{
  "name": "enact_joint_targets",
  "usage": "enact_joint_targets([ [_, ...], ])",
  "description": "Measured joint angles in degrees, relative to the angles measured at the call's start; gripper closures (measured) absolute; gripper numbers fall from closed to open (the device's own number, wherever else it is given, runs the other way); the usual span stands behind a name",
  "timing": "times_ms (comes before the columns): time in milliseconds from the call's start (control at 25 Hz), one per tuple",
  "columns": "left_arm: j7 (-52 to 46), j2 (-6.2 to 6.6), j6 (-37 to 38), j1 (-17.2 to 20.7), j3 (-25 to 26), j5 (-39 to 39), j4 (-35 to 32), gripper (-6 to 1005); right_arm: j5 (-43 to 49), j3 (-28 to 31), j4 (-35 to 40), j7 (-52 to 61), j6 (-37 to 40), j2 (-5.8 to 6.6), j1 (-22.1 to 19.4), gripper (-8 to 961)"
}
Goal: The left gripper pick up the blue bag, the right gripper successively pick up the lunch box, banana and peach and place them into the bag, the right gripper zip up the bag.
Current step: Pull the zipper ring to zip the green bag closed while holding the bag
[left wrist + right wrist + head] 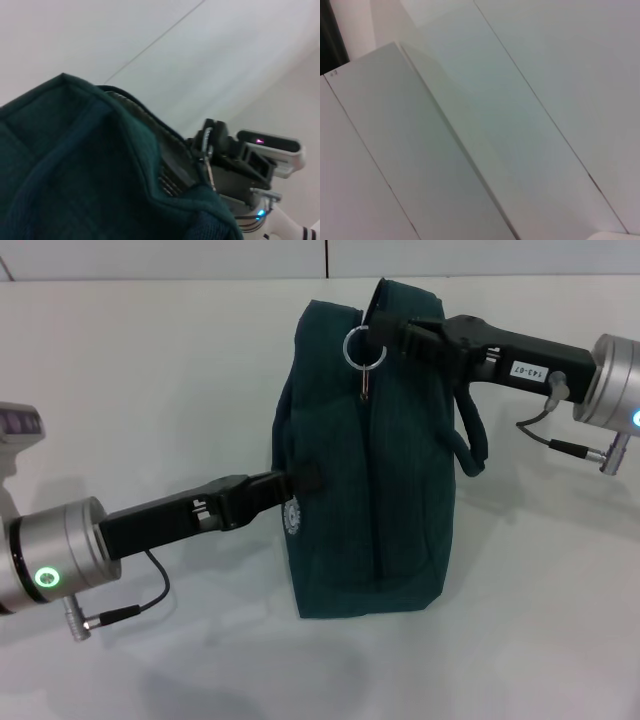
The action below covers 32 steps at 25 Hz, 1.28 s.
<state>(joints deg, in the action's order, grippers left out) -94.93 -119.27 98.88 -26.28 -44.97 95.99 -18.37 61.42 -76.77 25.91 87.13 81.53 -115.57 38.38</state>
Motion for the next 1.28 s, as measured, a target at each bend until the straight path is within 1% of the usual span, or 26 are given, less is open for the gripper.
enact_joint_targets([
  [360,-0.3,0.00,-0.2,0.3,0.0,0.8,0.0,949,-0.6,0.1,-0.2,0.1,0.0,0.00,-0.1,941],
  [1080,-0.3,0.00,3.3,0.9,-0.1,1.2,0.0,948,-0.5,0.0,-0.1,-0.4,-1.0,0.02,-0.4,942],
  [1280,-0.3,0.01,3.3,0.9,-1.2,1.2,0.0,949,-0.6,0.0,0.0,-0.5,-0.8,0.01,-0.4,942],
])
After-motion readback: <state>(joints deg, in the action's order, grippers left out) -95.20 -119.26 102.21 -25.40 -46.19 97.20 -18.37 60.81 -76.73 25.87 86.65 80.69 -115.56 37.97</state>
